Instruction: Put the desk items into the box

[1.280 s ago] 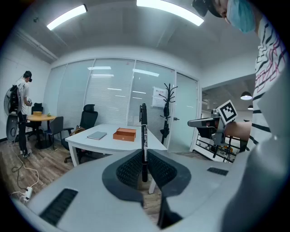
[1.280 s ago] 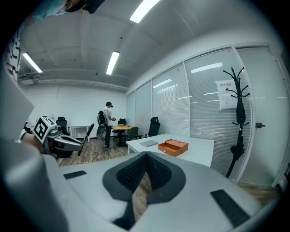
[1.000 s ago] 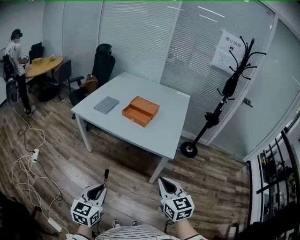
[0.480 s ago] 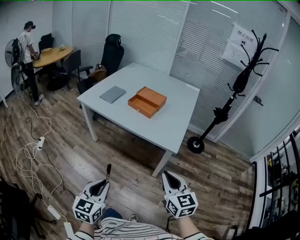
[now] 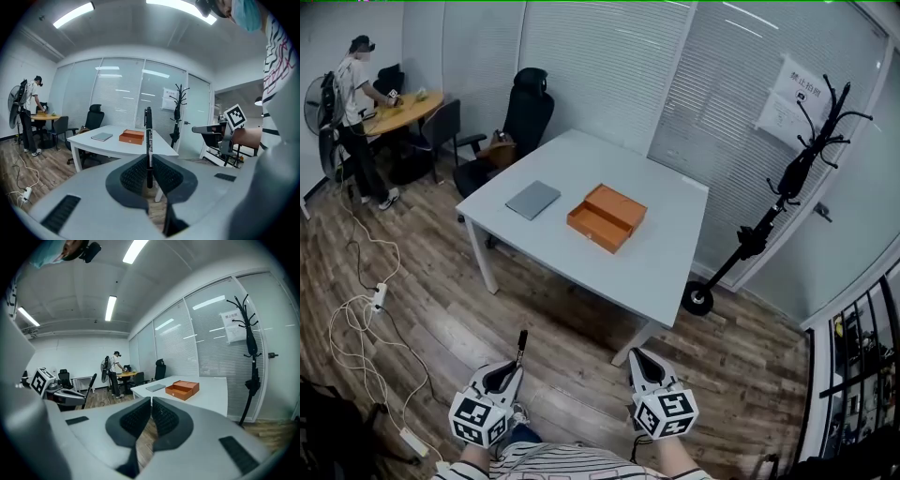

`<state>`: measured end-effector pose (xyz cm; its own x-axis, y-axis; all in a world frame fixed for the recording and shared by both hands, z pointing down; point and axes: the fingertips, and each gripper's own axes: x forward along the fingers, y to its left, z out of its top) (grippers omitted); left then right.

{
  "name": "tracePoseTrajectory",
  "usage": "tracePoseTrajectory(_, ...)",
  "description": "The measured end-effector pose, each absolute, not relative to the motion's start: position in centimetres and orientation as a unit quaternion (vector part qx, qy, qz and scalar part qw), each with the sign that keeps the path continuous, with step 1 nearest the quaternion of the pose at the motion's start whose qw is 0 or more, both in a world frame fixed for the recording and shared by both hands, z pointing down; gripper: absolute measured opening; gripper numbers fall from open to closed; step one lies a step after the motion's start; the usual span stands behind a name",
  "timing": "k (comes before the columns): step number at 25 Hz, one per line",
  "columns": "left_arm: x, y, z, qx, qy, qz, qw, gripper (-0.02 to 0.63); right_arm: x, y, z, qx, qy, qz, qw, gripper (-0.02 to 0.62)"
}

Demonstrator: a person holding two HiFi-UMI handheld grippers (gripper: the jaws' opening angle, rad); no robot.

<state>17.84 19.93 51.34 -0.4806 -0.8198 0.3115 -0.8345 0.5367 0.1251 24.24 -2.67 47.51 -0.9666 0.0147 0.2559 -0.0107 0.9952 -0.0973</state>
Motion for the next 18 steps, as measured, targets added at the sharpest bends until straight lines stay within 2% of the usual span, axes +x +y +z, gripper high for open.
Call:
tracePoseTrajectory(9, 5.9, 24.6, 50.6, 0.525, -0.834, 0.045, 0.163, 0.054, 15.0, 1.6, 47.4, 0.061, -0.989, 0.056, 0.126, 0.028)
tracePoseTrajectory(18, -0.5, 26.3, 51.5, 0.549, -0.818, 0.038, 0.168, 0.054, 11.0, 3.7, 48.3, 0.103, -0.983, 0.059, 0.142, 0.028)
